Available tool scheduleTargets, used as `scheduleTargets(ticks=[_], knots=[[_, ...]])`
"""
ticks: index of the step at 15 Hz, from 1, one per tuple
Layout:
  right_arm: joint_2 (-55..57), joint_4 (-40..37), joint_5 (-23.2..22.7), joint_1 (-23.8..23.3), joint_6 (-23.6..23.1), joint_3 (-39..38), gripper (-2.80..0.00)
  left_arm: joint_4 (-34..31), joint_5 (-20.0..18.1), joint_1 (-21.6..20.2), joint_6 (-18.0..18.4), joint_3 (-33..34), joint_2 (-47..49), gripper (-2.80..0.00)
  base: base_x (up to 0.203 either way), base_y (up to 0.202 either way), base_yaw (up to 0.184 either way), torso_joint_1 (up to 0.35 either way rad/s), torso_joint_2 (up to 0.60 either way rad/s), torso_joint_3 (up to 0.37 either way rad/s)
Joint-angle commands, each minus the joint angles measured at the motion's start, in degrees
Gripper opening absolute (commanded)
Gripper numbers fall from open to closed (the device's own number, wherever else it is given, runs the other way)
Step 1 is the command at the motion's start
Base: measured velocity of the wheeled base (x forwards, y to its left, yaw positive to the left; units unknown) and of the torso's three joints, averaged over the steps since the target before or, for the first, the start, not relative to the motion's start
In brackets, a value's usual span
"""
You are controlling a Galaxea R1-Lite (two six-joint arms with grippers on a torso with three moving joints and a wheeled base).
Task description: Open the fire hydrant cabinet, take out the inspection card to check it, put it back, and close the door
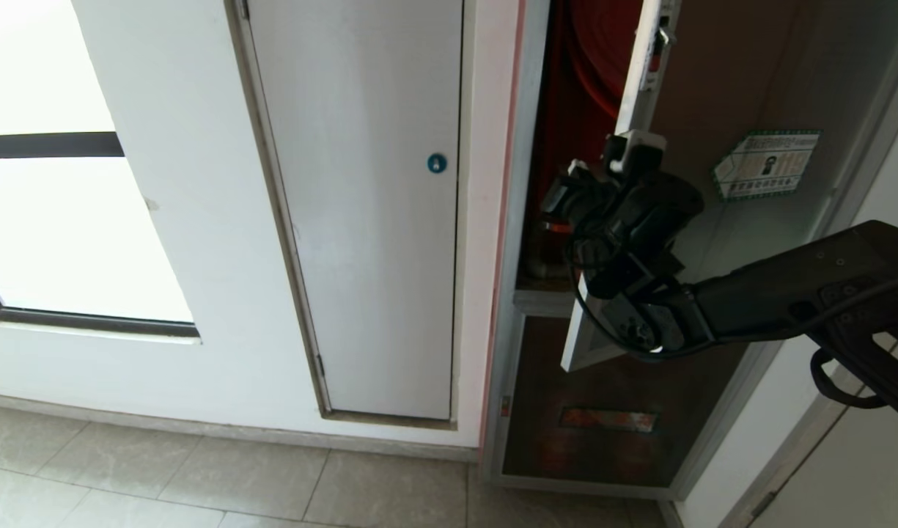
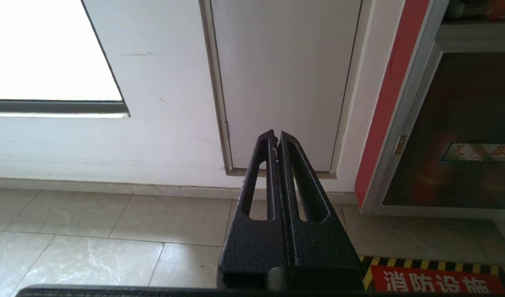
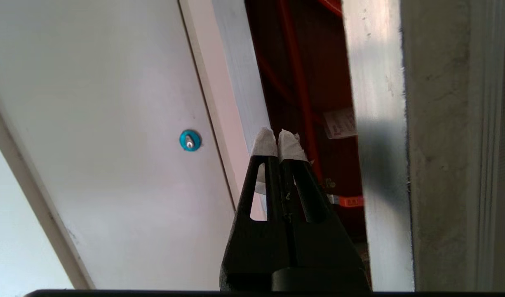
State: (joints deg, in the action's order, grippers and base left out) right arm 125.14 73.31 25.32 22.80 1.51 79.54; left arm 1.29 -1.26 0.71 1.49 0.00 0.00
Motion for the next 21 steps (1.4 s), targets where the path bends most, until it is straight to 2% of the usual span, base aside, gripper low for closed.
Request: scheduleTargets(ticks=[1,5,13,21], knots=[[0.68,0.47,0.85,-0.43,-0.02,1.14,-2.8,0.03,0.02,0.0,0.01,0.79,0.09,-2.8,0.0,0.0,0.0,0.0,0.0,0.0],[0.89,0.36,1.06,-2.39,-0.02,1.05,-2.8,0.03,0.03,0.0,0.01,0.79,0.09,-2.8,0.0,0.0,0.0,0.0,0.0,0.0],[0.33,1.2,1.22,-3.37,0.07,0.05,-2.8,0.03,-0.06,0.0,0.01,0.79,0.09,-2.8,0.0,0.0,0.0,0.0,0.0,0.0],[-6.05,6.0,1.22,-3.46,0.07,-11.56,-2.8,0.03,0.03,0.0,0.01,0.79,0.09,-2.8,0.0,0.0,0.0,0.0,0.0,0.0]])
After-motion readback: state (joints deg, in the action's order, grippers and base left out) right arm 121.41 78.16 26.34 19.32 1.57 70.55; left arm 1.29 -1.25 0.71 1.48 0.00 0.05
